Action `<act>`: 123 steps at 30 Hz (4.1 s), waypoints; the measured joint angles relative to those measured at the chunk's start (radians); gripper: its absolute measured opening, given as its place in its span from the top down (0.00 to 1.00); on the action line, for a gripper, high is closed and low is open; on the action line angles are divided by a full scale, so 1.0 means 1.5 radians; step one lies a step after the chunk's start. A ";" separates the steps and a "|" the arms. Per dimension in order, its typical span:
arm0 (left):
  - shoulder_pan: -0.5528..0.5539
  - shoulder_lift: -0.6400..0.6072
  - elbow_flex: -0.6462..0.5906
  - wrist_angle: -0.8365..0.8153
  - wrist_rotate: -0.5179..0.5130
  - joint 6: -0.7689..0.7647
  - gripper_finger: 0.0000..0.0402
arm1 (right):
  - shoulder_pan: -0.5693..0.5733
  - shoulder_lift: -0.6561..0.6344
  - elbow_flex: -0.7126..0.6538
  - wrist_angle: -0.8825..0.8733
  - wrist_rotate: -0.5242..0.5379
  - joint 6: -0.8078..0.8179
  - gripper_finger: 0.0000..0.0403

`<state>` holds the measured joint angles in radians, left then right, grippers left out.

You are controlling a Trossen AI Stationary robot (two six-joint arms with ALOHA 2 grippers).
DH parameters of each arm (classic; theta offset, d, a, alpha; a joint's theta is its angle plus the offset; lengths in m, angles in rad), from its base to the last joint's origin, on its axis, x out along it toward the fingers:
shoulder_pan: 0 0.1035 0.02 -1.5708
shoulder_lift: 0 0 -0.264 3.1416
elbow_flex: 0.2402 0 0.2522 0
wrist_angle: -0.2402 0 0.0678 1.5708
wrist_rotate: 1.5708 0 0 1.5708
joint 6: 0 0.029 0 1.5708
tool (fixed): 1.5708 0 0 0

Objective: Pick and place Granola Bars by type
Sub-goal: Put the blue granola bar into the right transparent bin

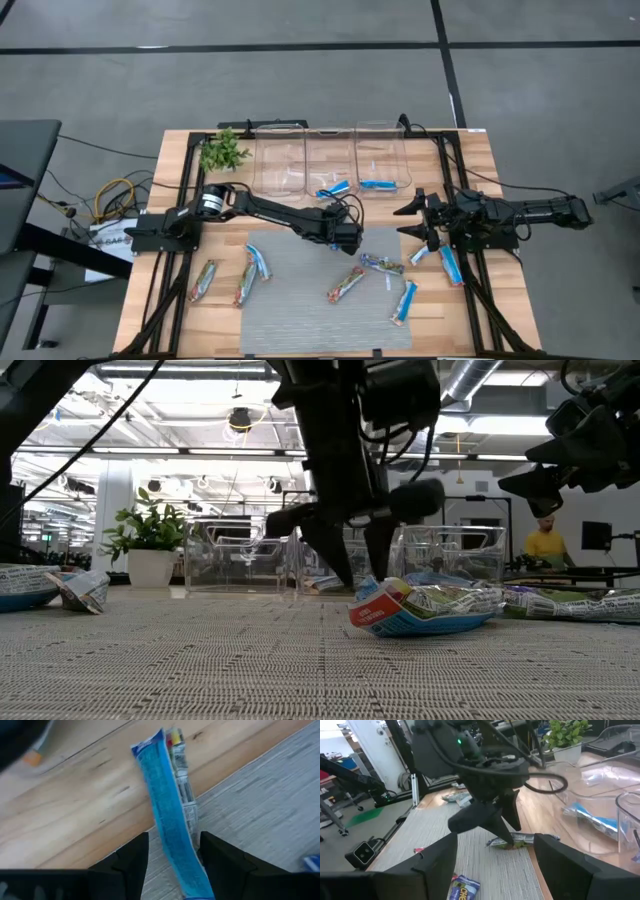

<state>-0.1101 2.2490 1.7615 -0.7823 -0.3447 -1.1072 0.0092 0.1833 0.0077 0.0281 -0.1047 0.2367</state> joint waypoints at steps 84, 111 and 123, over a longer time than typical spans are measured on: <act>0.181 0.029 0.392 0.067 -0.122 0.540 0.89 | 0.000 0.000 0.000 0.001 0.000 0.000 0.37; 0.271 0.028 0.363 0.172 0.089 0.501 0.89 | 0.000 0.000 0.000 0.001 0.000 0.000 0.37; 0.263 0.030 0.261 0.348 0.228 0.377 0.89 | 0.000 0.000 0.000 0.001 0.000 0.000 0.37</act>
<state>0.2841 2.2945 2.1530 -0.2601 -0.0033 -0.5424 0.0093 0.1833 0.0078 0.0296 -0.1044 0.2367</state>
